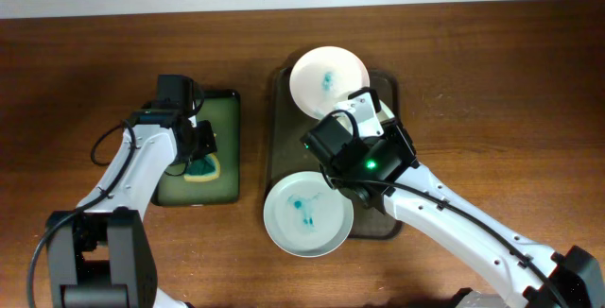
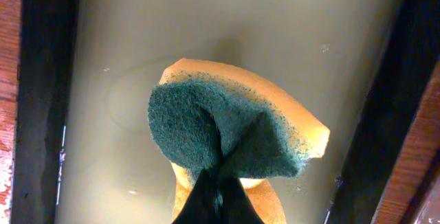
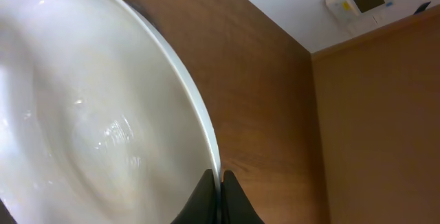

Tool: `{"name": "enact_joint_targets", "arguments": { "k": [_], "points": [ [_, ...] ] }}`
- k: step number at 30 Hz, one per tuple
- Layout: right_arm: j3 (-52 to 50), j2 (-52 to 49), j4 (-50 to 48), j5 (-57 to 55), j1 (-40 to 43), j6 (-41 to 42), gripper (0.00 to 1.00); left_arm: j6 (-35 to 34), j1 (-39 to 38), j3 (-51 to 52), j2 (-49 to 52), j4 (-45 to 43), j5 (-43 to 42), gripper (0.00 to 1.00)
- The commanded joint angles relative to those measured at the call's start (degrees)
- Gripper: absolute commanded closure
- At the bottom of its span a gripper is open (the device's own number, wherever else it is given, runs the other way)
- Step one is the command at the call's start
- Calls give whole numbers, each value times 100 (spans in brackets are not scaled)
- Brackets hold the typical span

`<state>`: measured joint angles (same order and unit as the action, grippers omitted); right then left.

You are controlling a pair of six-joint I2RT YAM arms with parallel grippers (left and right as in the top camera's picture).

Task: Clean dirty plates on tray and stack at the side
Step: 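Carry the cleaned plate right off the tray and set it down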

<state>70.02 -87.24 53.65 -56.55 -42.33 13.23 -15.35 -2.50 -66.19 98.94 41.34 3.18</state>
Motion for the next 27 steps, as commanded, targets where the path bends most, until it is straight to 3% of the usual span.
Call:
{"name": "enact_joint_targets", "arguments": {
  "k": [1,3,6,10,22,24,25,27],
  "points": [
    [109,103,39,-225,-46,33,96,116,4,7,-114,-59,-44,100],
    [109,101,37,-457,-46,61,96,116,4,7,-114,-66,-44,100],
    [116,107,-44,-1692,-256,76,96,116,4,7,-114,-68,-44,100],
    [116,105,-131,-1700,-793,76,96,116,4,7,-114,-81,-44,100],
    [116,105,-203,-1698,-789,79,96,116,4,7,-114,-83,-42,100],
    [114,105,-201,-1425,-697,352,96,116,4,7,-114,-81,-44,100],
    [114,105,-216,-813,-404,817,96,116,4,7,-114,-83,-44,100],
    [114,92,-404,914,529,931,96,116,4,7,-114,-83,-44,100]
  ]
}}
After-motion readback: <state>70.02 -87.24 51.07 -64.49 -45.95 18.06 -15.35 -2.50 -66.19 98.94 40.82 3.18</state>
